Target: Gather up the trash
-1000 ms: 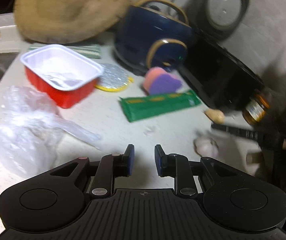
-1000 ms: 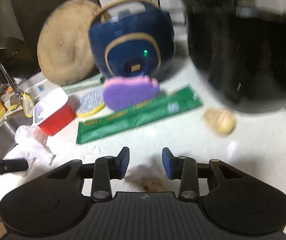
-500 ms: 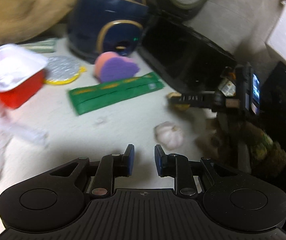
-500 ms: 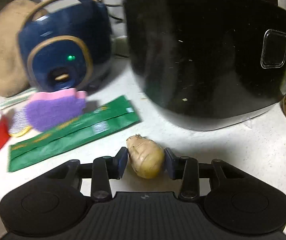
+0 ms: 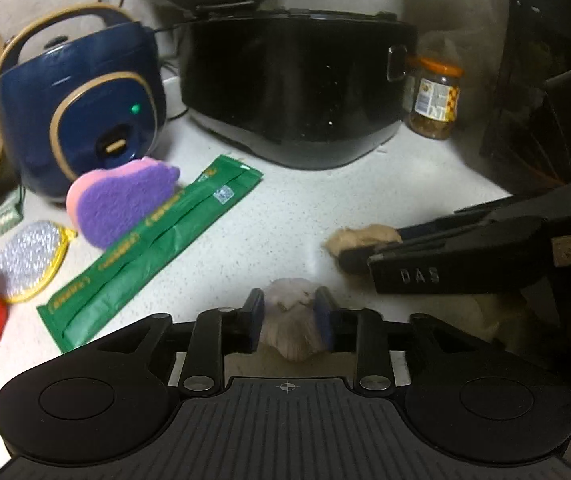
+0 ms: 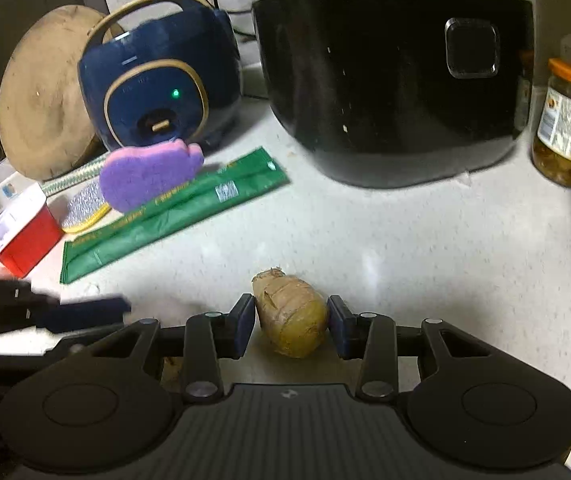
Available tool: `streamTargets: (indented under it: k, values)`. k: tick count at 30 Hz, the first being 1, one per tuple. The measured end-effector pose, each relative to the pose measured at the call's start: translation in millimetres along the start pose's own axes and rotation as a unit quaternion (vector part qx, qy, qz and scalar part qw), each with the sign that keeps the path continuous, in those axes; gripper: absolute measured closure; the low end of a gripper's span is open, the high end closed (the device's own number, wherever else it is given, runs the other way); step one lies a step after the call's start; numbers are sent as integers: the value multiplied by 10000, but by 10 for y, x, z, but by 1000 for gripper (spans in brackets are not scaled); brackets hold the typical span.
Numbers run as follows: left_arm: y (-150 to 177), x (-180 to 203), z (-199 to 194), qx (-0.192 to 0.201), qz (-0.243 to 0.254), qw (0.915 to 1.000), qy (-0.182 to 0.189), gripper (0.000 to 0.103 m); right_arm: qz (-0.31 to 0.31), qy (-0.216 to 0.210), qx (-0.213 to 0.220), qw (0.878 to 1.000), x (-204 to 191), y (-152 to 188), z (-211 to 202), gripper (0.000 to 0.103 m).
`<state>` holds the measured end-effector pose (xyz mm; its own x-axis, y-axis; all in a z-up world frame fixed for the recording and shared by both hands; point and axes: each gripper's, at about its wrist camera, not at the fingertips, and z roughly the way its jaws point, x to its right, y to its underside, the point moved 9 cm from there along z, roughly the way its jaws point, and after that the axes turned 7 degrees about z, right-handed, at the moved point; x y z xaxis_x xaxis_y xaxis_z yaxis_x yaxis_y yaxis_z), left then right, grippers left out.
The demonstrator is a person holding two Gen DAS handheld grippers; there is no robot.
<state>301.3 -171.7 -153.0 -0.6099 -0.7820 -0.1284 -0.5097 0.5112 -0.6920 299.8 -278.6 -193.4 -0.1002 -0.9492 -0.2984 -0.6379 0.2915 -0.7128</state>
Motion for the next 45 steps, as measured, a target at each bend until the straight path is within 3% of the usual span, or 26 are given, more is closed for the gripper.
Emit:
streamTargets:
  k: [6,13,22,26,29,34,35,37,39,40,45]
  values:
    - [16,-144,31,-74,-7,9999,-99,49,50,-104,-9,9999,-71,72,17,64]
    - [218,-577,-103,-295,-278,9970,-660,50,-109,-541,-209,9983,-469,159,85,64]
    - [674,-1234,-517,-511,-1280,9835,-1172,54,-685,-1422,-452,9864,-1372,183,231,67]
    - [784,-1362,-662,-495,-1573,9788,-1214,54,-932,-1578,-515,9817,-1645,218,291,67]
    - [790,-1408,-731,-255,-1911,9762,-994,54,-1251,-1479,-366,9804,-1691,230,251,67]
    - [572,-1264,-672,231,-2129,9762,-338,54,-1651,-829,185,9826,-1454,137,130,41]
    - [540,-1234,-624,178,-2017,9785,-393,53,-1642,-750,216,9833,-1383,123,111,39]
    - [537,-1226,-486,-117,-1684,9818,-874,53,-1561,-614,216,9856,-1245,113,95,35]
    - [591,-1271,-378,-385,-1487,9793,-1318,52,-1436,-553,162,9880,-1146,136,94,32]
    - [622,-1289,-341,-440,-1531,9779,-1352,47,-1374,-556,126,9889,-1105,159,95,29]
    - [646,-1328,-242,-542,-1681,9759,-1283,43,-1154,-551,-101,9917,-1024,310,144,20]
